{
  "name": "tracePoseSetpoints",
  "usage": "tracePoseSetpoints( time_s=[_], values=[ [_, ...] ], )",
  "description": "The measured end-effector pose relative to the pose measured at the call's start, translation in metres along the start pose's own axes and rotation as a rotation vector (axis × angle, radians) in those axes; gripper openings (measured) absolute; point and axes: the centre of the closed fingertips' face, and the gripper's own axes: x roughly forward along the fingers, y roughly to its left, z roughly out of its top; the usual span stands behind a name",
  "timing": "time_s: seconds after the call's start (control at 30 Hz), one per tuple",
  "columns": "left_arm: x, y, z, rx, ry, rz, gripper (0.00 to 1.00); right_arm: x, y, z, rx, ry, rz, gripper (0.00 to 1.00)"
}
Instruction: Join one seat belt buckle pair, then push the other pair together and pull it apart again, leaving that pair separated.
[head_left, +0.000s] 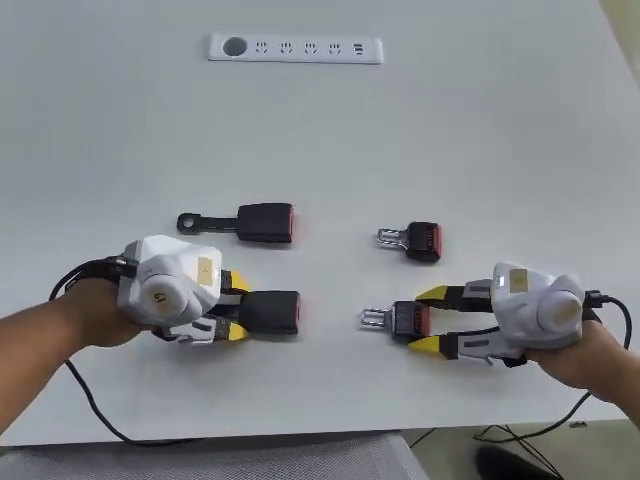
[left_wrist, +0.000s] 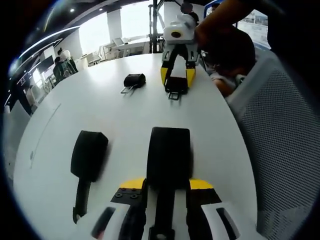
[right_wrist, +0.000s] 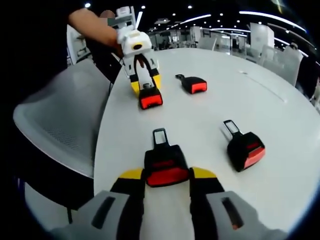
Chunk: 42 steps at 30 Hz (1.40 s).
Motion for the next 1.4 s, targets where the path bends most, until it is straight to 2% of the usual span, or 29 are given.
tracePoseSetpoints(
  time_s=[0.27,0.6,0.97,1.2,1.37,1.4],
  values=[
    [0.0,0.0,0.0,-0.014,-0.001,0.002,0.31,0.005,0.0,0.006,0.018,-0.04,-0.004,0.34],
    [0.0,0.0,-0.001,-0.017,0.016,0.001,0.31,0.026,0.004,0.026,0.015,-0.077,0.023,0.34],
    [0.001,0.0,-0.002,0.0,0.044,-0.011,0.31,0.05,0.016,0.048,-0.004,-0.118,0.051,0.34],
    [0.001,0.0,-0.002,0.004,0.052,-0.011,0.31,0.059,0.021,0.057,-0.036,-0.11,0.072,0.34],
    [0.001,-0.001,-0.002,0.007,0.052,-0.011,0.31,0.068,0.022,0.065,-0.026,-0.114,0.085,0.34],
    [0.001,0.0,-0.002,0.008,0.054,-0.012,0.31,0.067,0.02,0.063,-0.059,-0.098,0.079,0.34]
  ],
)
